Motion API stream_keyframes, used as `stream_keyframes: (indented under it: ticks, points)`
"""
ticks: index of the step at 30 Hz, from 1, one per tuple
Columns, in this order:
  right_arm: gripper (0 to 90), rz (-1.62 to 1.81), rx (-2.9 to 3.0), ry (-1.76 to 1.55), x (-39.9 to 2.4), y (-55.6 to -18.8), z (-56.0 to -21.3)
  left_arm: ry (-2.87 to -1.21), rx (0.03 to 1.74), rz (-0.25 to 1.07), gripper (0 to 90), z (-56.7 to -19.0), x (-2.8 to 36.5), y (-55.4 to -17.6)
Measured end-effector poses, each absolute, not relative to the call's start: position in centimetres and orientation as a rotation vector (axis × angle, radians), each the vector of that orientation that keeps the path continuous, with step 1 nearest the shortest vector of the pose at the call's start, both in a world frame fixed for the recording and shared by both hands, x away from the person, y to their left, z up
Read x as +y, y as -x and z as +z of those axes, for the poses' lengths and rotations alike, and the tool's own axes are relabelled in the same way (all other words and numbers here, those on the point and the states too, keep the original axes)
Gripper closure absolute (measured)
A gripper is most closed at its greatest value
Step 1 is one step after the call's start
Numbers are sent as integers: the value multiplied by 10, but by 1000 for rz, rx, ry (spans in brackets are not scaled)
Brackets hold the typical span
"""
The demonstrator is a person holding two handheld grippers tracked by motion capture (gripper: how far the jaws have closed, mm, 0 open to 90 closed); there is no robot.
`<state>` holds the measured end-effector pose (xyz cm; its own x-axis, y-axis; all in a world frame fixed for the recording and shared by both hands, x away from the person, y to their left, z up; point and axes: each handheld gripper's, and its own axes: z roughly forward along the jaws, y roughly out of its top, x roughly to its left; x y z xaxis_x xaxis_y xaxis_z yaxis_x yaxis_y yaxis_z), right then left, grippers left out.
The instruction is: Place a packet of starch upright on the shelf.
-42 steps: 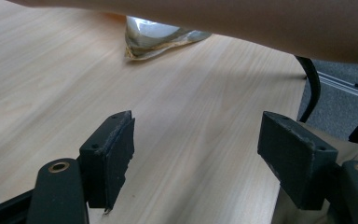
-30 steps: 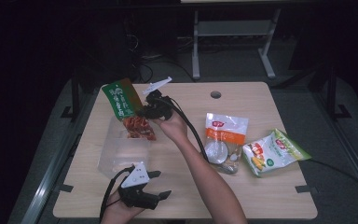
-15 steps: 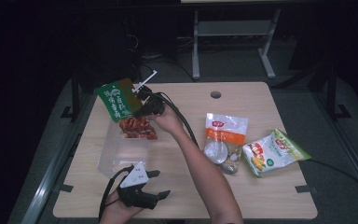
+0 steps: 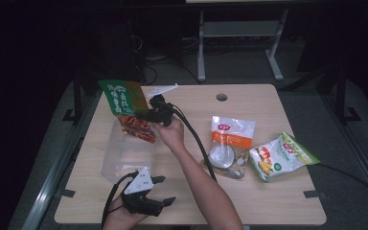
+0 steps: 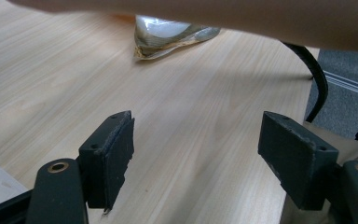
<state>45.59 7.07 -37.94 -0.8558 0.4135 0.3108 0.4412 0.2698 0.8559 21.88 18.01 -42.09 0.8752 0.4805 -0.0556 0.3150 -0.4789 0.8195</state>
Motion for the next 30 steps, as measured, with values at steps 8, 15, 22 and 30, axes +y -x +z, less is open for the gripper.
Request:
stream_keyframes:
  ticks: [8, 15, 22, 30]
  points:
    - [898, -1625, -2575, 881, 73, -455, -396, -2109, 571, 227, 263, -421, 180, -219]
    - [889, -1618, -2601, 877, 71, -453, -405, -2104, 577, 226, 263, -421, 181, -220]
    - [724, -1589, -2618, 887, 58, -453, -399, -2111, 587, 237, 244, -421, 181, -220]
    - [578, -1598, -2637, 875, 26, -443, -375, -2118, 574, 243, 242, -421, 178, -220]
